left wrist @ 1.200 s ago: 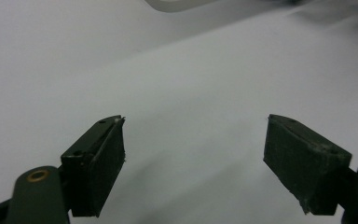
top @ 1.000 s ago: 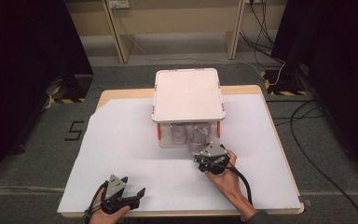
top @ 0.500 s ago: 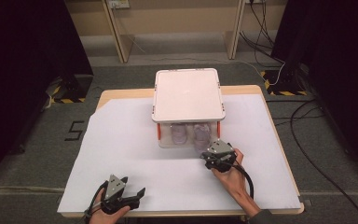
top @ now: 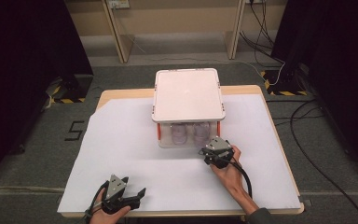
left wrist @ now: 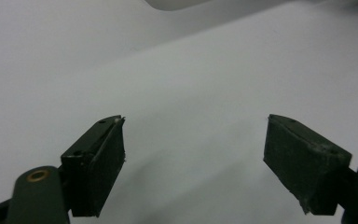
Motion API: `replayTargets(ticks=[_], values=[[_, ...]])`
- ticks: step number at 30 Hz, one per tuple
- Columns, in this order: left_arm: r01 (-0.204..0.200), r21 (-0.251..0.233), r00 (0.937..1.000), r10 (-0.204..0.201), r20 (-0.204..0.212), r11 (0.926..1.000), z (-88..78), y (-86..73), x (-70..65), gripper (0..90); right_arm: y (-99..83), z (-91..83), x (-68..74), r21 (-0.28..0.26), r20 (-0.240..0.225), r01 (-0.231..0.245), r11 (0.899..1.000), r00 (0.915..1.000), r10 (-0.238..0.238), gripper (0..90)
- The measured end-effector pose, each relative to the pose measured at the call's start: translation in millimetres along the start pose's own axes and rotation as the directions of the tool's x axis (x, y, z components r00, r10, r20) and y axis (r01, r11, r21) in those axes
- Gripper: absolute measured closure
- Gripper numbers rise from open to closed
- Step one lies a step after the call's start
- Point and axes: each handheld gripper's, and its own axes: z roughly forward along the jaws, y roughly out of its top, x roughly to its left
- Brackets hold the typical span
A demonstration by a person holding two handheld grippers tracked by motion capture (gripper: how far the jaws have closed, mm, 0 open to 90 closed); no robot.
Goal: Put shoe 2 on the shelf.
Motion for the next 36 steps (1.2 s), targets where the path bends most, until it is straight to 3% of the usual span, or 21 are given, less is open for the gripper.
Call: replayTargets(ticks=[6,14,23,27,30,36], values=[[-0.001,0.000,1.0000,0.001,0.000,1.0000,0.0,0.0,-0.1,19.9,0.7,6.0,-1.5,-0.005,0.008,-0.006,1.000,0.9999,0.007,43.3],[0.001,-0.001,1.0000,-0.001,-0.004,1.0000,-0.2,0.1,0.2,19.9,14.4,12.1,-6.3,-0.010,0.028,-0.004,1.000,0.9996,0.005,45.4],[-0.002,-0.001,1.0000,0.002,-0.001,1.0000,-0.4,-0.1,-0.1,19.9,15.1,19.9,-8.1,-0.002,0.008,-0.050,0.999,0.9987,0.050,46.2],[0.003,-0.003,1.0000,-0.003,-0.002,1.0000,-0.5,-0.5,0.8,19.9,20.0,5.8,-13.7,-0.046,-0.022,-0.093,0.995,0.9955,0.092,39.7],[-0.001,-0.001,1.0000,0.001,-0.001,1.0000,-0.7,-0.2,0.2,19.9,18.9,-6.8,-15.3,-0.057,-0.070,-0.120,0.991,0.9908,0.116,37.6],[0.000,-0.002,1.0000,0.000,-0.001,1.0000,-0.5,-0.2,0.0,19.9,18.0,-25.5,-12.9,-0.084,-0.116,-0.122,0.989,0.9870,0.112,36.0]])
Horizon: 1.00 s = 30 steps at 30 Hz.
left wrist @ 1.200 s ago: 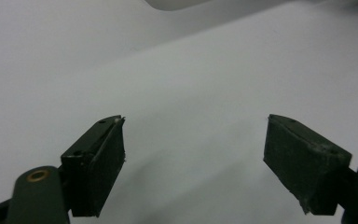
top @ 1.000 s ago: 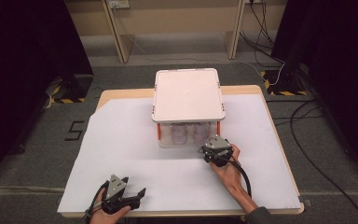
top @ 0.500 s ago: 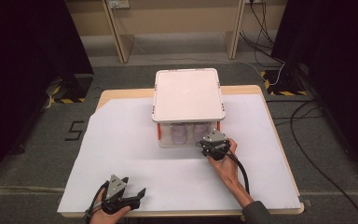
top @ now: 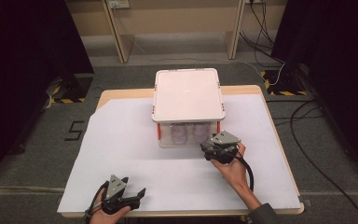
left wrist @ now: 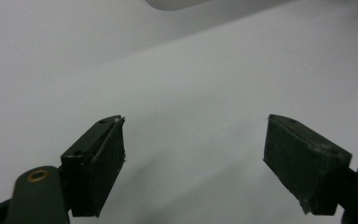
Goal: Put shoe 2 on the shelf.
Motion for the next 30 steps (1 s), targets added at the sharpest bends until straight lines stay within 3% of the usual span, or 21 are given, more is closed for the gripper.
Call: replayTargets(ticks=[14,25,30], values=[[-0.003,0.002,1.0000,0.003,0.002,1.0000,-0.1,0.0,-0.1,19.9,-9.8,-23.5,11.0,-0.021,-0.125,-0.059,0.998,0.9906,0.056,31.1],[-0.003,0.000,1.0000,0.003,0.000,1.0000,-0.6,0.3,-0.2,19.9,-18.6,-36.0,13.1,-0.029,-0.140,-0.064,0.998,0.9884,0.059,28.9],[-0.004,0.002,1.0000,0.004,0.003,1.0000,-0.2,-0.1,-0.2,19.9,-23.7,-44.3,12.7,-0.033,-0.141,-0.092,0.995,0.9862,0.087,23.7]])
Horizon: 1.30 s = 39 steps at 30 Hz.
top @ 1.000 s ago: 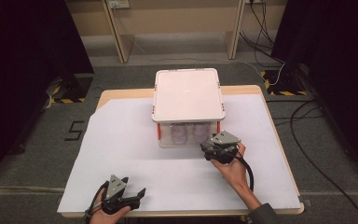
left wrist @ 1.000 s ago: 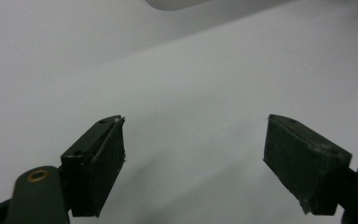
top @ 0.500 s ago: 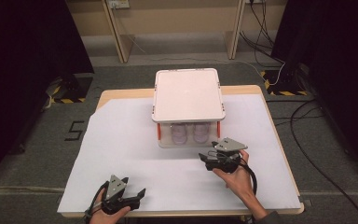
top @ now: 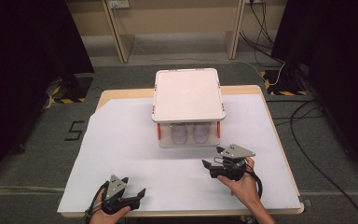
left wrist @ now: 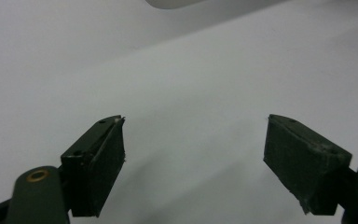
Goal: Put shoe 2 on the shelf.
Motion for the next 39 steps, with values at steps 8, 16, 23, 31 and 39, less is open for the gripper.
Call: replayTargets(ticks=[8,16,23,31,39], values=[[-0.004,0.008,1.0000,0.004,0.002,1.0000,0.6,-0.4,-0.4,19.8,-13.0,-8.2,2.4,-0.003,-0.044,-0.032,0.999,0.9985,0.032,18.9],[-0.004,0.006,1.0000,0.004,0.003,1.0000,0.0,-0.4,-0.5,19.8,-24.4,-23.5,5.6,-0.014,-0.072,-0.083,0.996,0.9941,0.082,18.7],[-0.005,0.009,1.0000,0.005,0.003,0.9999,0.6,-0.6,-1.2,19.8,-35.3,-36.3,8.2,-0.001,-0.072,-0.093,0.996,0.9931,0.093,17.5],[-0.008,0.013,0.9999,0.008,0.007,0.9999,1.4,-1.0,-1.5,19.8,-47.5,-44.2,5.6,0.019,-0.041,-0.085,0.996,0.9954,0.086,16.0],[-0.007,0.013,0.9999,0.007,0.008,0.9999,1.4,-0.9,-1.6,19.8,-59.5,-54.1,9.0,0.047,-0.009,-0.085,0.995,0.9962,0.086,15.9]])
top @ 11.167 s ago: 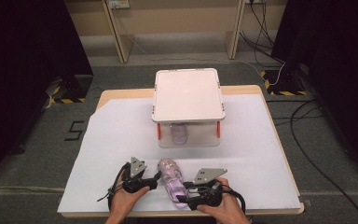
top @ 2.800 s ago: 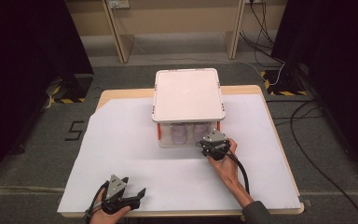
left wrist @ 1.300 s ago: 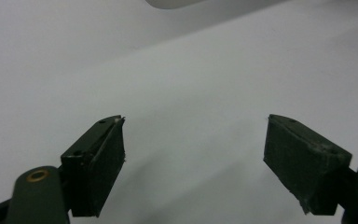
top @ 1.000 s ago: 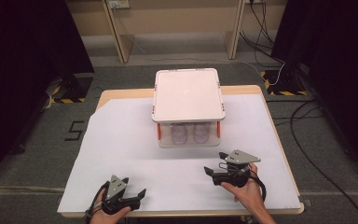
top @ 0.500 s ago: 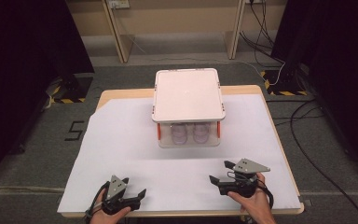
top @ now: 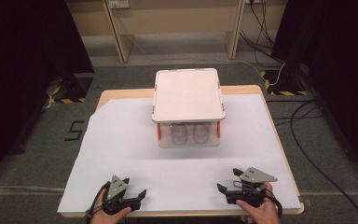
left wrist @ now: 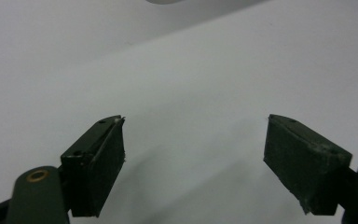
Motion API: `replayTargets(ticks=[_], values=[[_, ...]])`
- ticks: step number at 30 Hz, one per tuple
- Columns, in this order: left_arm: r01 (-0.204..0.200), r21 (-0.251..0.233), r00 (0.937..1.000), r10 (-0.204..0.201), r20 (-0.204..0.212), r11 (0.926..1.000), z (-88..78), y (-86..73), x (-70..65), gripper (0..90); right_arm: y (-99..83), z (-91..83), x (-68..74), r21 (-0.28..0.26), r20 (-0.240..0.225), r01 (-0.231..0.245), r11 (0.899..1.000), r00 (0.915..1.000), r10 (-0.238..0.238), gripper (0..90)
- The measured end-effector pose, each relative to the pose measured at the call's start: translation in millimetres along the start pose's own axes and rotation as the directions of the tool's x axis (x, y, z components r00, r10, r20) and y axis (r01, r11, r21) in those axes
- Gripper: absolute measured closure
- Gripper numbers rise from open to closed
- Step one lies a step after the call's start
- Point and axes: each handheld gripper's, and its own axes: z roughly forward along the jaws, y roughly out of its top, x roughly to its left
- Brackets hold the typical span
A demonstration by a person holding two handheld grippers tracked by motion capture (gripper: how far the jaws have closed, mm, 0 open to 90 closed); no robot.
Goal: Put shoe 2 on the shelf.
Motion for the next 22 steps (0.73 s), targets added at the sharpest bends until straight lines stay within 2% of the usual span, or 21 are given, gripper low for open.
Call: replayTargets(ticks=[9,22], values=[[-0.003,0.009,1.0000,0.003,0.004,1.0000,0.6,-0.4,-0.6,19.7,-9.1,-11.2,-0.7,0.018,0.022,-0.012,1.000,0.9997,0.012,16.0],[-0.005,0.017,1.0000,0.005,0.005,0.9998,1.7,-0.9,-0.7,19.6,-10.5,-13.4,-1.3,0.024,0.032,0.000,1.000,0.9995,-0.001,16.0]])
